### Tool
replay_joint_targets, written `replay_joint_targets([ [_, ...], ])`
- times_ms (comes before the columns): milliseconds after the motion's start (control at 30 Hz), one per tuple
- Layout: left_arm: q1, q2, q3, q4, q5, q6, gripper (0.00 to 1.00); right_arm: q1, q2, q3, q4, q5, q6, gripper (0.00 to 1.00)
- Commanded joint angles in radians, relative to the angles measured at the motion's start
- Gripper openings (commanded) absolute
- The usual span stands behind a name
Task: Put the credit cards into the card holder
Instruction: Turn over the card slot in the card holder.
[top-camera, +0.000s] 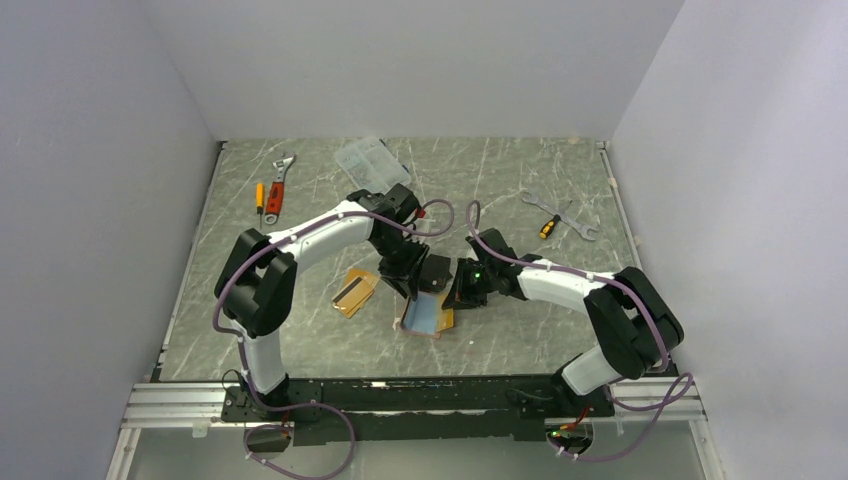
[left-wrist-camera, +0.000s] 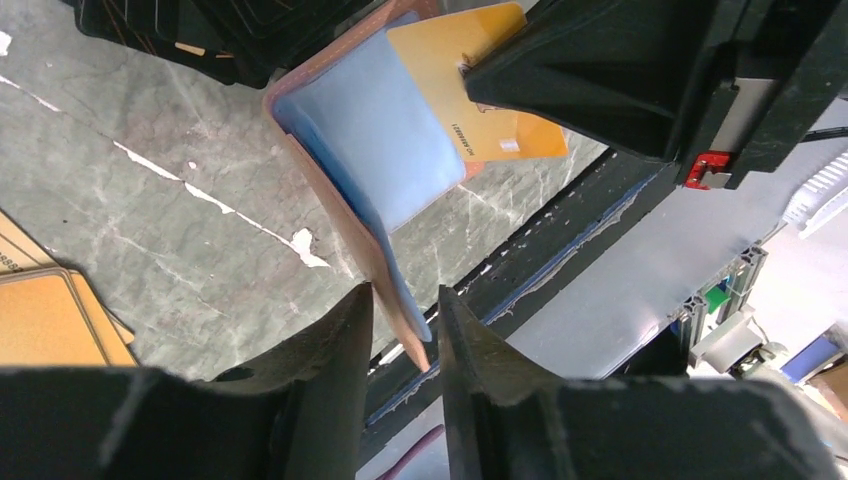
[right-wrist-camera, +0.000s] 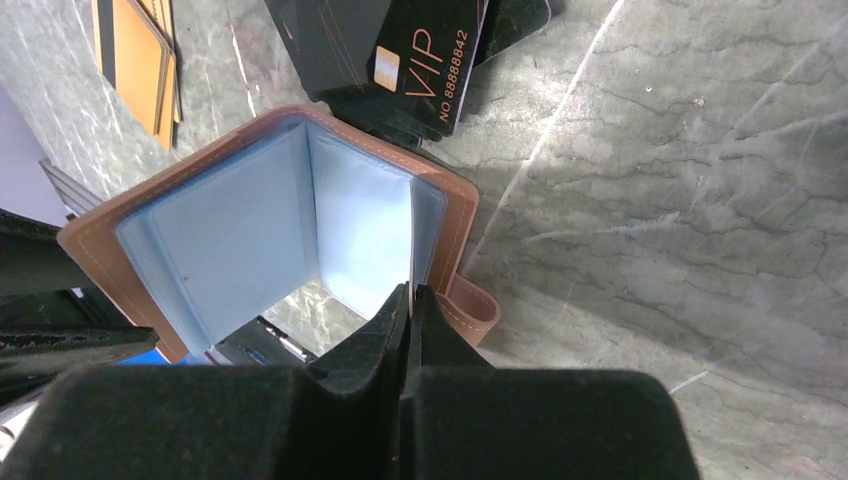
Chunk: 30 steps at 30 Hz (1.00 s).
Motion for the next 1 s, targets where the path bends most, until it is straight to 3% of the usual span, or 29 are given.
replay_joint_targets([
  [0, -0.004, -0.010, 0.003, 0.023, 0.039, 0.029, 0.32, -0.003, 0.008, -0.028, 0.023, 0.017, -0.029, 0.00],
  [533, 0.027, 0.066, 0.005, -0.020, -0.048, 0.118, 0.00, -0.002, -0.053, -0.050, -0.006, 0.044, -0.042, 0.00],
  [967, 0.055, 0.009, -0.005, -0.041, 0.053, 0.164, 0.00, -0.008, -0.238, 0.013, -0.121, 0.060, -0.081, 0.00],
])
